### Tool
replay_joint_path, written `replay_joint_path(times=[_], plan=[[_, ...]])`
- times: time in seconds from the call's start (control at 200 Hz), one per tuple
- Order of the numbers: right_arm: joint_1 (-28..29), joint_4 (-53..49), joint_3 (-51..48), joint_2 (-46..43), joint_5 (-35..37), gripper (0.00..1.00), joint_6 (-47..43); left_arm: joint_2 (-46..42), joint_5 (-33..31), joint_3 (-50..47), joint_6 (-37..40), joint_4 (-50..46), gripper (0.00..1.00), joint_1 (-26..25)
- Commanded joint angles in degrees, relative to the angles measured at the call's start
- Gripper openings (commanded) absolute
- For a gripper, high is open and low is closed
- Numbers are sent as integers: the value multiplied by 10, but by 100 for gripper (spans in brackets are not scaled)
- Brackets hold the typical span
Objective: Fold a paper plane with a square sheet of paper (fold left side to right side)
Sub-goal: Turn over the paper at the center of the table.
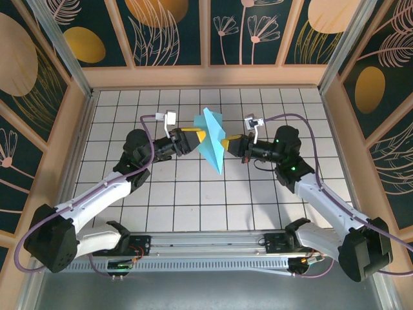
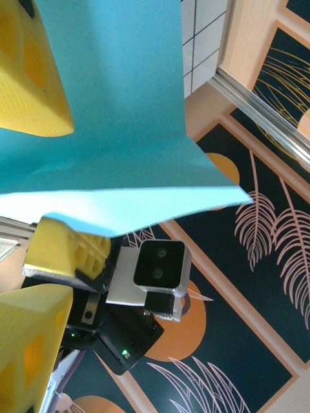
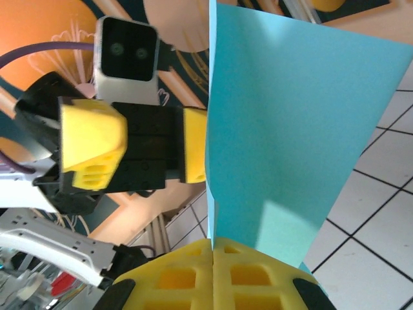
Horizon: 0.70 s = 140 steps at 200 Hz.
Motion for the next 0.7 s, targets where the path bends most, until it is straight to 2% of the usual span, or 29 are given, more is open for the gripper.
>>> replay_joint_path(times=[0.0,0.185,0.455,0.596,0.696], plan=[[14,42,1,7,-31,0,16,9,13,16,3,35,61,-8],[28,44,7,16,-31,0,17,20,18,19,5,39,56,-14],[28,15,15,28,-17,0,17,19,0,18,10,29,18,-15],[27,11,17,26,-10,0,22,16,-9,17,10,25,7,-16],[22,-9,19,16,0,13,15,13,-16,16,9,24,2,-16]])
